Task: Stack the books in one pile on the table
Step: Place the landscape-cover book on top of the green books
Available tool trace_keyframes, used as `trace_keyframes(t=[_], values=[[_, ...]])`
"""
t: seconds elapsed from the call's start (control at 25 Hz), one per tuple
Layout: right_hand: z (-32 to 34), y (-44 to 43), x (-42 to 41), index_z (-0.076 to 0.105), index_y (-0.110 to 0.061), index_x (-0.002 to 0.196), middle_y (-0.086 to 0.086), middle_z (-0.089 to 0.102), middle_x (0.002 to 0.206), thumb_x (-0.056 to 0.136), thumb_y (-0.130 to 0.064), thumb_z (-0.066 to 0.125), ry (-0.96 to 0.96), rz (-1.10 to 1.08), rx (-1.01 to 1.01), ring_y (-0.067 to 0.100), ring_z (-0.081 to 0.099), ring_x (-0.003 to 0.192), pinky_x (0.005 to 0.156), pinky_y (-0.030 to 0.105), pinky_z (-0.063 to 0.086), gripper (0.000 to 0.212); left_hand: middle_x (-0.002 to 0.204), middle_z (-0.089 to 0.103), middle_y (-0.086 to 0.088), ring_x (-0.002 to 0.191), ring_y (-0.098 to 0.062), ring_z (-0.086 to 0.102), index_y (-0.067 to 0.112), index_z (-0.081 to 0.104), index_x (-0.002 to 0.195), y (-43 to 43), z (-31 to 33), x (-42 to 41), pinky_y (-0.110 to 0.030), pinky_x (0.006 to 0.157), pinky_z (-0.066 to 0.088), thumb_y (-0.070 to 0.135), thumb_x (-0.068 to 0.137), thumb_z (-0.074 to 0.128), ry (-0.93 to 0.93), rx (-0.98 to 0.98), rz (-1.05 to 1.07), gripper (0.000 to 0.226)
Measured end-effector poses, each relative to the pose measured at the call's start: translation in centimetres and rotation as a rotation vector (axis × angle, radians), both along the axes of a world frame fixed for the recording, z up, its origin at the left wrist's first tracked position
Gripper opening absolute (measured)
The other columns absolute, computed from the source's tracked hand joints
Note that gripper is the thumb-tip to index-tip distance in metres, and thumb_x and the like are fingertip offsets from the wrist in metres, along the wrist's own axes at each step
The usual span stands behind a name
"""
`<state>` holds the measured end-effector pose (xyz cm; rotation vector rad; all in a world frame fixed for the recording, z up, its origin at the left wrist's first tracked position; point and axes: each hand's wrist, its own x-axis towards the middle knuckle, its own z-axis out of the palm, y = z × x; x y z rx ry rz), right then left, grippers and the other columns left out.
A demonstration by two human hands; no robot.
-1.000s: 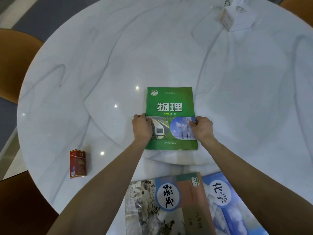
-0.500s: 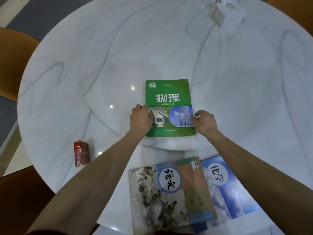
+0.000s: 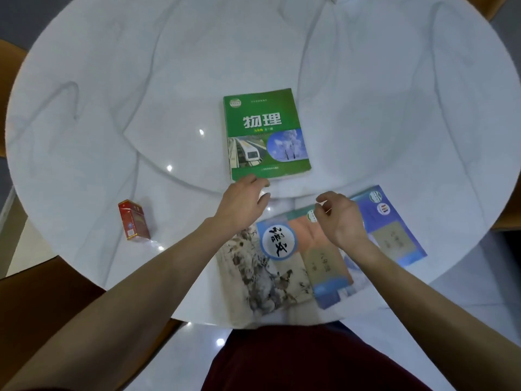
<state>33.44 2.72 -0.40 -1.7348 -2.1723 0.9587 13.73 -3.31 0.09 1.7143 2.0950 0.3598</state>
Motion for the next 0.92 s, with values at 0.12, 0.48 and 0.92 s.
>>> trace_keyframes(t=[0.12, 0.48, 0.92], values=[[-0.2, -3.9, 1.7, 0.067, -0.008, 0.102, 0.013, 0.073, 0.092, 0.087, -0.021, 0.056, 0.028, -0.057, -0.051, 0.026, 0.066, 0.082, 0.075, 0.025, 0.046, 0.022, 0.121, 0.057, -0.009, 0.113, -0.028, 0.051, 0.013, 0.054, 0.125, -1.9, -1.3, 1.3, -0.039, 0.09, 0.045, 0.025, 0.094, 0.047, 0.002, -0.041, -0.05, 0.034], [-2.9, -13.5, 6.2, 0.066, -0.002, 0.086, 0.008, 0.066, 0.073, 0.089, -0.025, 0.058, 0.121, -0.298, -0.546, 0.02, 0.06, 0.063, 0.064, 0.033, 0.053, 0.025, 0.131, 0.049, -0.014, 0.12, -0.033, 0.042, 0.011, 0.044, 0.133, -4.2, -5.2, 3.2, -0.044, 0.095, 0.04, 0.03, 0.093, 0.047, 0.069, -0.199, -0.066, 0.044], [-4.0, -16.0, 2.9, 0.058, 0.0, 0.101, 0.02, 0.063, 0.105, 0.088, -0.008, 0.061, 0.74, -1.058, -1.132, 0.029, 0.061, 0.093, 0.087, 0.034, 0.05, 0.016, 0.109, 0.053, -0.02, 0.103, -0.034, 0.05, 0.003, 0.062, 0.106, -2.1, -5.4, 1.4, -0.035, 0.082, 0.041, 0.024, 0.087, 0.063, -0.135, -0.312, 0.026, 0.028]])
